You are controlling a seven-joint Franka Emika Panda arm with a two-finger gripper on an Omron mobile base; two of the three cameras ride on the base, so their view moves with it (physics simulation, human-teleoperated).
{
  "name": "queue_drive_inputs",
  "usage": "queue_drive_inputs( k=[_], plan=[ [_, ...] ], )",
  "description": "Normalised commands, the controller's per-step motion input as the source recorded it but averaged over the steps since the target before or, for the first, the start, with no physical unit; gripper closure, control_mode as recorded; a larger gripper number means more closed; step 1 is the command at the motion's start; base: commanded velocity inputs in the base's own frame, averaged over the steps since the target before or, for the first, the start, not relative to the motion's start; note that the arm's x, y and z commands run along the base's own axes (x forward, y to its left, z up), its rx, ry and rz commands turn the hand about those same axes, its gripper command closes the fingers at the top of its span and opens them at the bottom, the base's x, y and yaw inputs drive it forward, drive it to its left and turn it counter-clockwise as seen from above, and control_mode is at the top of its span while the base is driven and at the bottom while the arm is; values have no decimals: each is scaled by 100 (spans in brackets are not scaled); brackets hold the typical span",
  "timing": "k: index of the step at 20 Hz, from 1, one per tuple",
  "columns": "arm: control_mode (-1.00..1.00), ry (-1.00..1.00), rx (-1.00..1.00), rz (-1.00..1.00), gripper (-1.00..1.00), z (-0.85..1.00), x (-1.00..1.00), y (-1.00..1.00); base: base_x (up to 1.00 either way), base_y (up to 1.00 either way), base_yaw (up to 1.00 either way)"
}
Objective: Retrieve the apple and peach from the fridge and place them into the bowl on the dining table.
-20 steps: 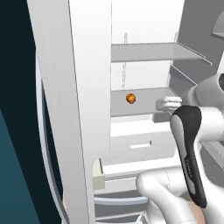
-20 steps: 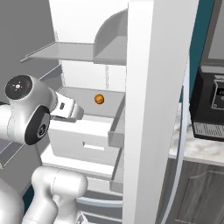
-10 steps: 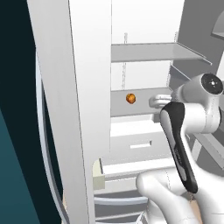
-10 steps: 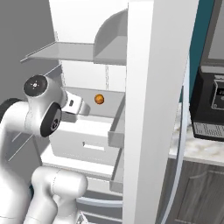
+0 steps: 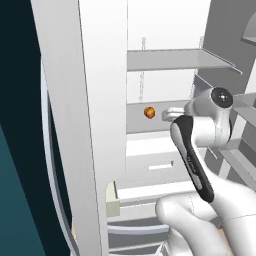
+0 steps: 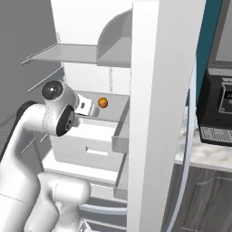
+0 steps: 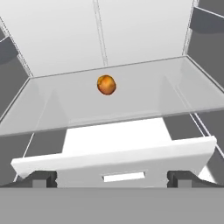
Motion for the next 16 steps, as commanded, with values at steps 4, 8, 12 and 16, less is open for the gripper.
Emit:
queue_drive_inputs(
  k=[4,8,12,16],
  plan=[
    [-100,0,0,0,-100,-21,66,0,0,0,0],
    [-100,0,0,0,-100,-20,64,0,0,0,0],
    [-100,0,0,0,-100,-19,57,0,0,0,0],
    [-100,0,0,0,-100,-19,52,0,0,0,0]
  ],
)
